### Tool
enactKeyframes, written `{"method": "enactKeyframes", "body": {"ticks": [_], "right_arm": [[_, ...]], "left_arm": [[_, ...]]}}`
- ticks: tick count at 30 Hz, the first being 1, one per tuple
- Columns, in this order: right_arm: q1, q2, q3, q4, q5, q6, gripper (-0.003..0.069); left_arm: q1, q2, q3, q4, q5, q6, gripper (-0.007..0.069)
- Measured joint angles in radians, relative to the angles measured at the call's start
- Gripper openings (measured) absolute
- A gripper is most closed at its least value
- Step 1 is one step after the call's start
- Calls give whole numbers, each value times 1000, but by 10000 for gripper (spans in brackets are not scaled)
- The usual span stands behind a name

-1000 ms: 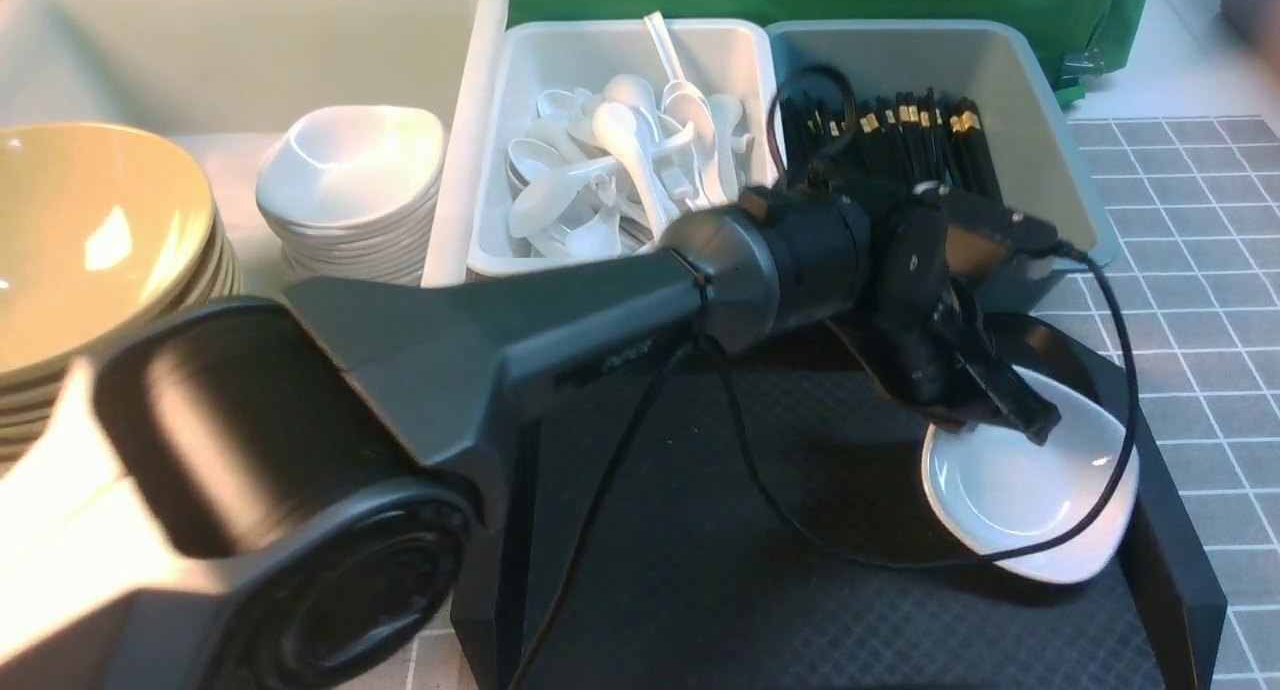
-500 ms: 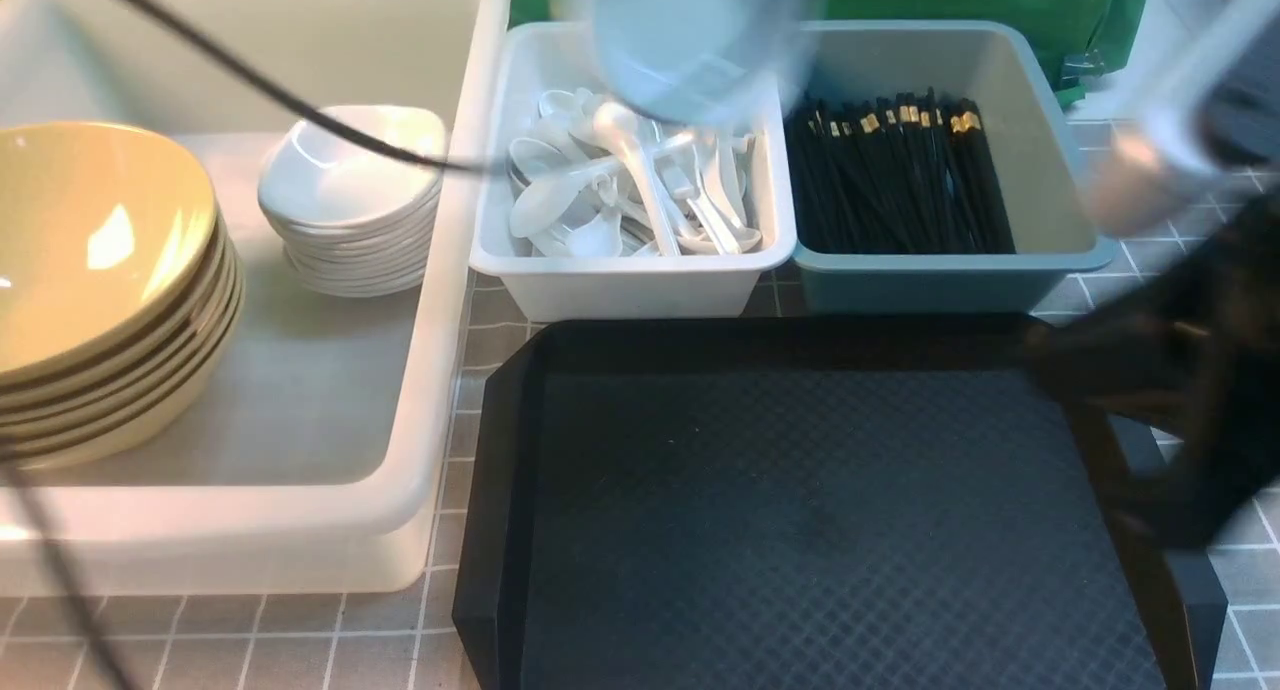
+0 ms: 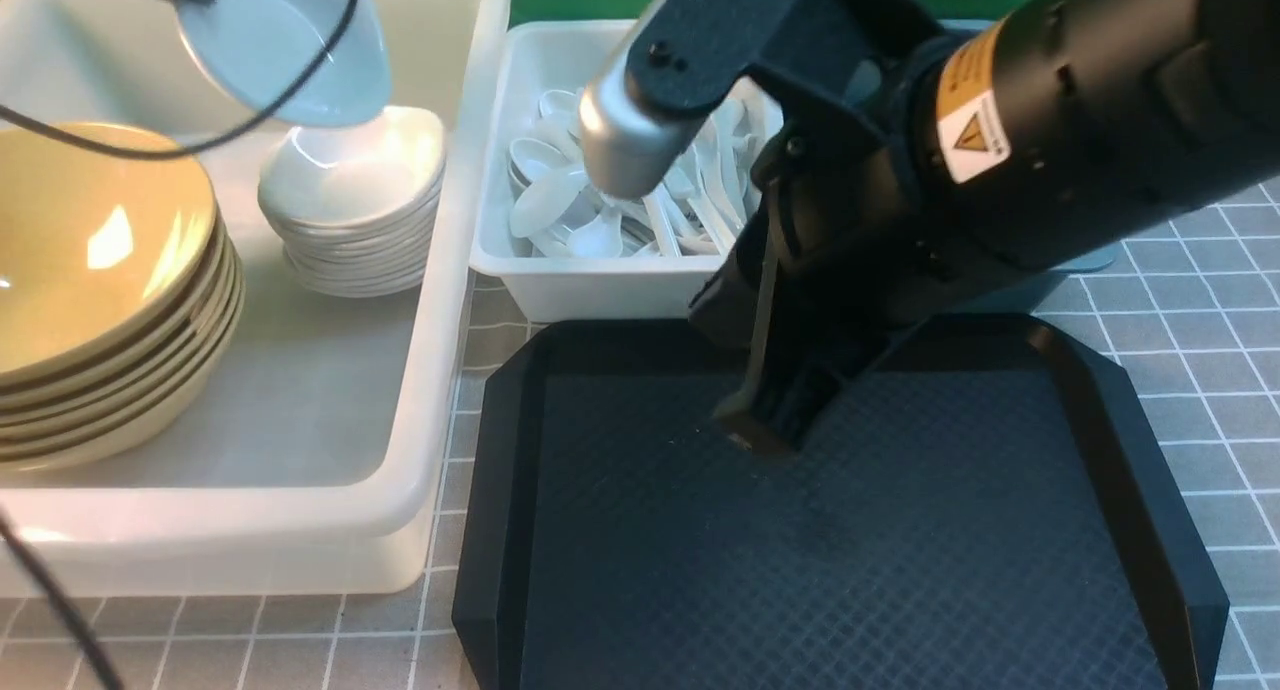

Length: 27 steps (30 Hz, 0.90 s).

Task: On grey table put chopsticks spoon bowls plates into blue grey white boxes.
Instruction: 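Place the white bowl into the white bin with the other dishes with the left gripper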

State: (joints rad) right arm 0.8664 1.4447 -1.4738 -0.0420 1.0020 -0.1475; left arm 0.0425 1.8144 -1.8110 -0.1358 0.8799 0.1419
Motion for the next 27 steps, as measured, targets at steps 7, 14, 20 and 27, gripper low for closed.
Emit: {"method": "enactKeyframes", "body": {"ticks": [7, 14, 20, 27], "right_arm": [[0, 4, -3, -7, 38, 0, 34], [0, 8, -4, -9, 39, 0, 34], [0, 24, -4, -10, 44, 0, 34], [0, 24, -4, -10, 48, 0, 34]], "left_arm": [[5, 177, 1, -92, -72, 110, 13], [6, 220, 1, -99, -72, 249, 218], [5, 219, -2, -82, -62, 270, 531], [5, 138, -88, -64, 25, 240, 650]]}}
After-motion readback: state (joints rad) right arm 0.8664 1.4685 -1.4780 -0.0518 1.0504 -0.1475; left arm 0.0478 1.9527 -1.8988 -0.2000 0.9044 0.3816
